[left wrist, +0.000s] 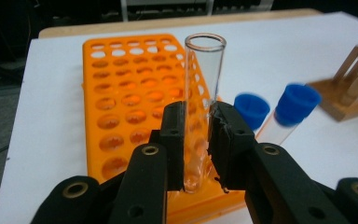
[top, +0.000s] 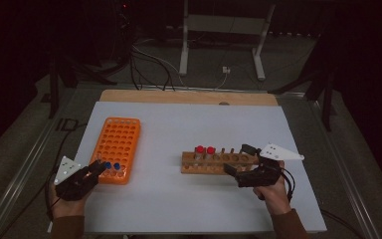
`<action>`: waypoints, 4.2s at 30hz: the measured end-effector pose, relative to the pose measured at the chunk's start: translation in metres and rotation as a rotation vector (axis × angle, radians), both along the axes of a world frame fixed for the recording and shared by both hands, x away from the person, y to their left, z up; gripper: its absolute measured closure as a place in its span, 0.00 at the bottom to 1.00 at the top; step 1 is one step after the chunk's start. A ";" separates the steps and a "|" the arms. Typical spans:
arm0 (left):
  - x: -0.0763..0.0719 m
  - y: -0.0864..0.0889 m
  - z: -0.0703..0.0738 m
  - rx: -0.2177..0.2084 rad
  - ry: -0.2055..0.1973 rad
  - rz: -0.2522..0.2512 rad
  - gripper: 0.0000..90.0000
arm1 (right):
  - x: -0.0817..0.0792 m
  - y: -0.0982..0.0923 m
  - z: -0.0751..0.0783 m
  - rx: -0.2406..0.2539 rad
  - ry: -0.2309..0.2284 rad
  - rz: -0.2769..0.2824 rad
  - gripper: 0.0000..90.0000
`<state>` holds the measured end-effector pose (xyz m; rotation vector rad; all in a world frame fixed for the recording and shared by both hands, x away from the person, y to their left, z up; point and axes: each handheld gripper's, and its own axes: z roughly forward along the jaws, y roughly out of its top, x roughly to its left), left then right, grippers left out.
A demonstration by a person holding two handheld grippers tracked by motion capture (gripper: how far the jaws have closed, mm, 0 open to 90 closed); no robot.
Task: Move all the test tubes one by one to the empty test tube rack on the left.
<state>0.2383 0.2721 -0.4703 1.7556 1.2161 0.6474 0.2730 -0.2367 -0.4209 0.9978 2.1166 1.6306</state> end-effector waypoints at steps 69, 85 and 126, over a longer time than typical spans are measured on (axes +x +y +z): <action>0.003 -0.053 0.044 -0.148 -0.148 -0.034 0.06 | 0.037 0.037 -0.045 -0.191 0.021 -0.023 0.83; 0.003 -0.061 0.042 -0.138 -0.126 -0.054 0.01 | 0.033 0.035 -0.040 -0.177 -0.008 -0.061 0.85; 0.017 -0.186 0.045 -0.086 -0.098 -0.382 0.16 | 0.002 0.049 0.015 -0.054 -0.041 0.099 0.85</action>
